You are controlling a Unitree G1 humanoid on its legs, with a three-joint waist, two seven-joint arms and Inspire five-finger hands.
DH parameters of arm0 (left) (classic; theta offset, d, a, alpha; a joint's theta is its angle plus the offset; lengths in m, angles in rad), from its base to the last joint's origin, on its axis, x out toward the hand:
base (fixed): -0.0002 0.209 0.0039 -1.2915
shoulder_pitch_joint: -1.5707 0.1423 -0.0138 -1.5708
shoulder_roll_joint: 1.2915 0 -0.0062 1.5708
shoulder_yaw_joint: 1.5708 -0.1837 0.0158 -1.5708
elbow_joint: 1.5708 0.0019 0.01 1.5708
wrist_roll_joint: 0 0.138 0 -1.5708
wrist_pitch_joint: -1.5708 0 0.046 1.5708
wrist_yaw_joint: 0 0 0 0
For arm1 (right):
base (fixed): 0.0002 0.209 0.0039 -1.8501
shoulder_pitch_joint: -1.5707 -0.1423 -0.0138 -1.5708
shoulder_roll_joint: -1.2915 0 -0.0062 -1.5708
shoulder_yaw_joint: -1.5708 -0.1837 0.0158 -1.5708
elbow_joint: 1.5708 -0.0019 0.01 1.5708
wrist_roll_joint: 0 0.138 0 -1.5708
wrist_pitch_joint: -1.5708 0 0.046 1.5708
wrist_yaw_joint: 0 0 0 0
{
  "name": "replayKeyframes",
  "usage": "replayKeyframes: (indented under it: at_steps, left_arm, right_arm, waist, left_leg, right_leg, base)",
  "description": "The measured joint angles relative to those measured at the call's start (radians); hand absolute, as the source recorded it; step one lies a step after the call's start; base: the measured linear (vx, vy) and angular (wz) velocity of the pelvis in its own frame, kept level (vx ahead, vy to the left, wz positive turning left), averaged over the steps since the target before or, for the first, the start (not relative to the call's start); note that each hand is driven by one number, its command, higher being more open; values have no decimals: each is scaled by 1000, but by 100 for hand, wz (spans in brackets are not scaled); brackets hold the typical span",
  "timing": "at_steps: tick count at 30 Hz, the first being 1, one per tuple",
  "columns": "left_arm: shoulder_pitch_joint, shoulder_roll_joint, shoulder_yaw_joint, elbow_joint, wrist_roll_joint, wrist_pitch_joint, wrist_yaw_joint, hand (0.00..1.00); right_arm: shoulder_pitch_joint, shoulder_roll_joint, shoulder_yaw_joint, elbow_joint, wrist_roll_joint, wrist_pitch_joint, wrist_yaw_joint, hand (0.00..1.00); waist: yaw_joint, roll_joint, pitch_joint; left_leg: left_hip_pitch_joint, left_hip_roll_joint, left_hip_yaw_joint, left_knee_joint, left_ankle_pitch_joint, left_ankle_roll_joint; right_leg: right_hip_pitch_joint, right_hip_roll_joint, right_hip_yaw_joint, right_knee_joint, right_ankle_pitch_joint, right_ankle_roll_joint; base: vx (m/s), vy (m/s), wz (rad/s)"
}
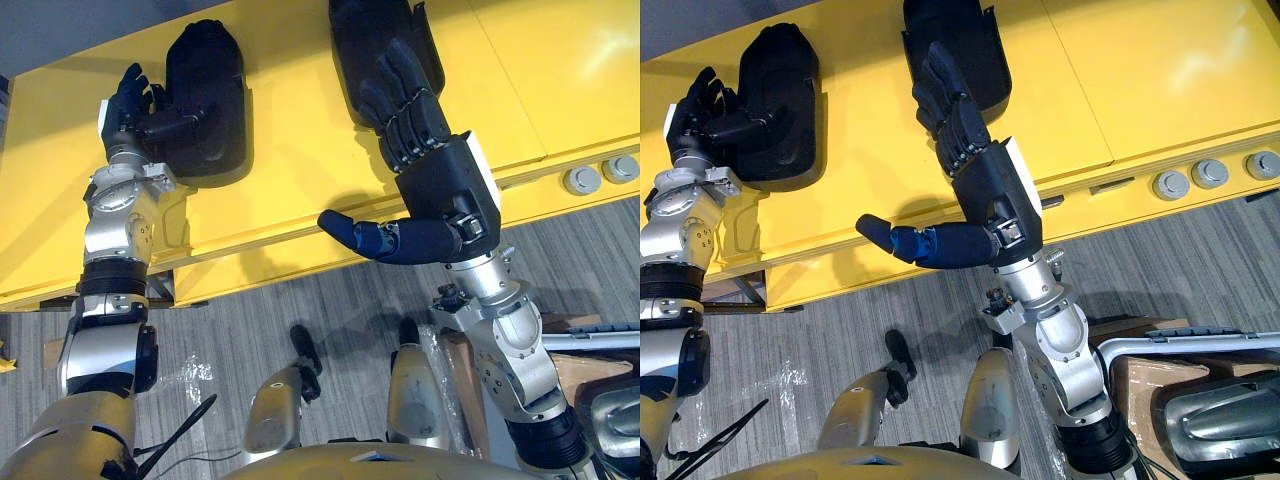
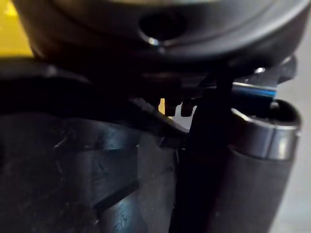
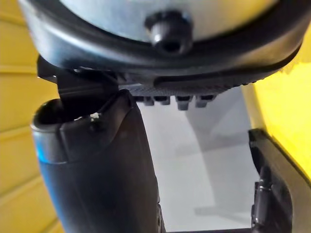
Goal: Walk over and take three plastic housings, then place them on the shelf
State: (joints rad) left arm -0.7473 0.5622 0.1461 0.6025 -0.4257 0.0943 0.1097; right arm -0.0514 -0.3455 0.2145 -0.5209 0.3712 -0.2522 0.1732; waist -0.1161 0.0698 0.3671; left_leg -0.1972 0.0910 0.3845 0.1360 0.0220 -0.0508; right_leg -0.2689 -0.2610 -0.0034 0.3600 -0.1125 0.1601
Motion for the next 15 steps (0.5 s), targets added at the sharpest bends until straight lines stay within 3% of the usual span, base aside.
replayKeyframes:
  at_steps: [4, 7, 11, 15]
  left_arm:
    - [1, -5, -13, 22, -59, -3, 37, 100]
    - [2, -14, -17, 22, -131, -6, 53, 100]
    - [36, -55, -49, -43, -183, -27, 70, 100]
    - [89, -55, -51, -132, -75, -28, 95, 100]
  right_arm:
    - [0, 10, 5, 0, 0, -2, -1, 100]
    - [-2, 33, 3, 14, -2, -15, 0, 100]
    - [-3, 59, 1, 77, -15, -48, -26, 100]
    - [-5, 64, -22, 111, -49, -54, -57, 100]
  waist:
    - [-7, -6, -3]
    - [-23, -25, -20]
    - [-29, -57, -93]
    - [-26, -56, -164]
  left_leg:
    - [35, 1, 4, -5, -9, -1]
    - [78, -6, 1, -23, 5, 6]
    - [143, -18, -7, -102, 31, 1]
    - [206, -26, -34, -180, 60, -7]
  right_leg:
    - [49, 1, -6, -33, 5, 6]
    - [91, 3, -18, -55, 6, 7]
    - [153, 9, -33, -113, 11, 13]
    - [218, 22, -64, -164, 17, 11]
  base:
    - [49, 4, 0]
    - [77, -6, 5]
    - [89, -7, 3]
    - [73, -7, 10]
